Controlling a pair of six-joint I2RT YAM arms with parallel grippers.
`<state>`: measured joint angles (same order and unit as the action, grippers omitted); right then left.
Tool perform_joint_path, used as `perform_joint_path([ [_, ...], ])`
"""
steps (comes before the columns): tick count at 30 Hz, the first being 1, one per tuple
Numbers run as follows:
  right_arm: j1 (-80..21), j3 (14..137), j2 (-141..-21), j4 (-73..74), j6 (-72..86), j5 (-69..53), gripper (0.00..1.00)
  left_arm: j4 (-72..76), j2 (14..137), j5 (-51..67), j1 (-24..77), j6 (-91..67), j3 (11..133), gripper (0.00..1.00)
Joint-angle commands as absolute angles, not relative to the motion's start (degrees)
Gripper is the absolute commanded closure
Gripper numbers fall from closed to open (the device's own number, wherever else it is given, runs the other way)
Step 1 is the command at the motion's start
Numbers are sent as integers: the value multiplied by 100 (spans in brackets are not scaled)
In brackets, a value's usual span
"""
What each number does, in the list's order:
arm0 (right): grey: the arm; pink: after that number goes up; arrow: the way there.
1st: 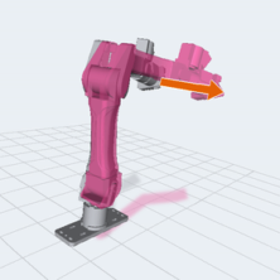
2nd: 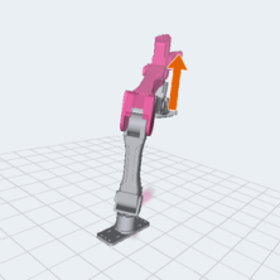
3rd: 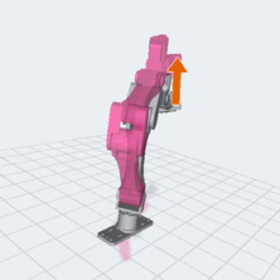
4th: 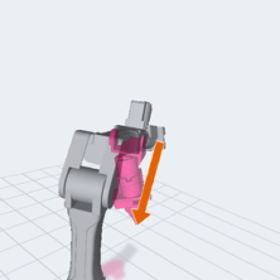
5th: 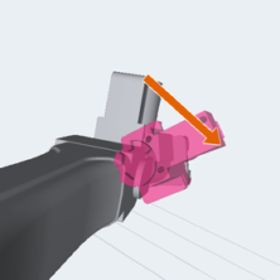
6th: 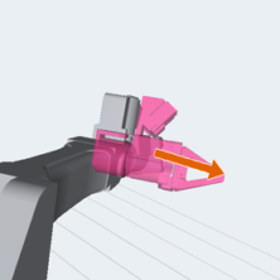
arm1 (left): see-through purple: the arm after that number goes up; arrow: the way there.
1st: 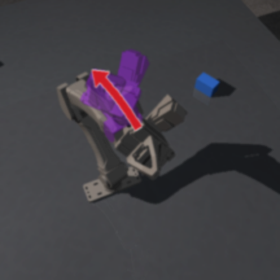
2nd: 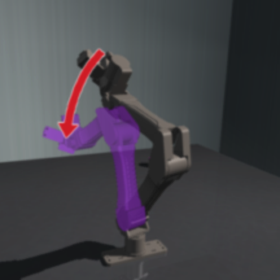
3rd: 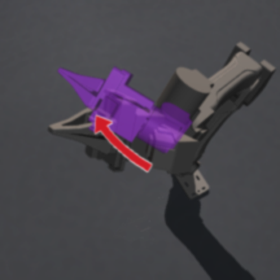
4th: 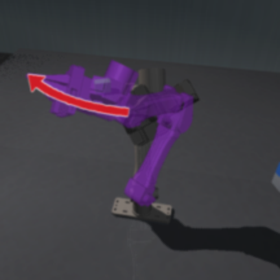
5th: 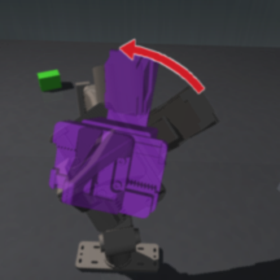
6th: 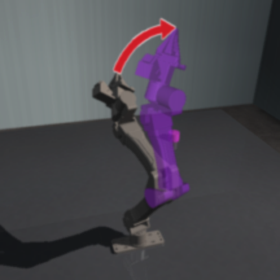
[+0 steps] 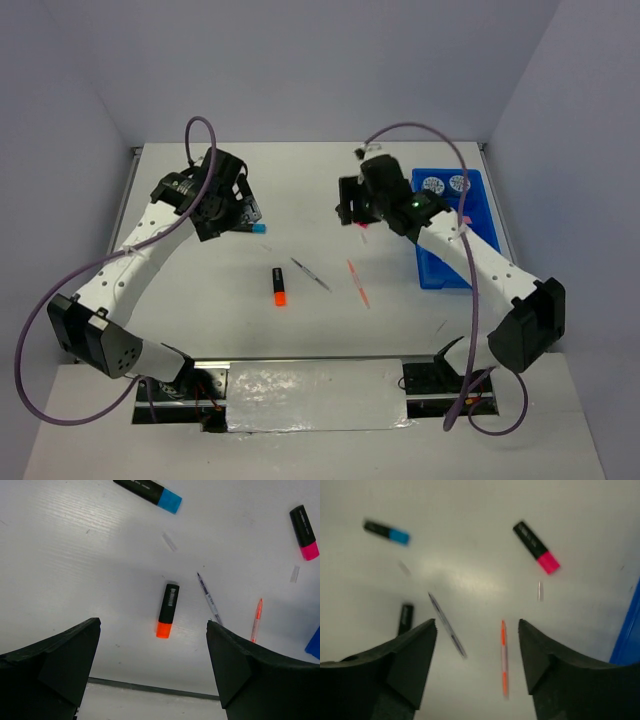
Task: Sort the stationery into containers
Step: Pick up the pen from the center of the board.
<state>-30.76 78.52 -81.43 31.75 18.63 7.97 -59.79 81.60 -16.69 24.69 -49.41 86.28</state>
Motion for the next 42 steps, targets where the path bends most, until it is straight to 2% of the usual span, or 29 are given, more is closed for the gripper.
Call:
perform_joint_path([
  [1, -3408, 7086, -8235, 3947, 1126, 521, 32, -5977, 8069, -1811, 2303, -5274, 8675, 1],
  [4, -3594, 6637, -8393, 4043, 1038, 352, 41, -5827, 8016, -1504, 2119, -5019, 8552, 1],
  [13, -3779, 5924, -8674, 3876, 1099, 62, 40, -5511, 7779, -1047, 1986, -4439, 8122, 1],
  [23, -3779, 6328, -9623, 3674, 1011, 71, 46, -5247, 7559, -809, 1960, -4271, 7770, 1],
  [28, -3771, 6644, -10265, 3665, 958, 44, 54, -5195, 7497, -809, 1942, -4289, 7647, 1],
  [32, -3753, 6557, -10581, 3569, 993, -272, 66, -5238, 7453, -870, 1907, -4342, 7541, 1],
  [37, -3770, 6232, -10626, 3323, 1081, -246, 67, -5229, 7488, -940, 1855, -4359, 7427, 1],
  [41, -3771, 6135, -10460, 3226, 1195, -211, 100, -5089, 7567, -853, 1846, -4464, 7304, 1],
  [42, -3762, 6126, -10363, 3199, 1239, -237, 100, -5037, 7585, -783, 1846, -4587, 7278, 1],
])
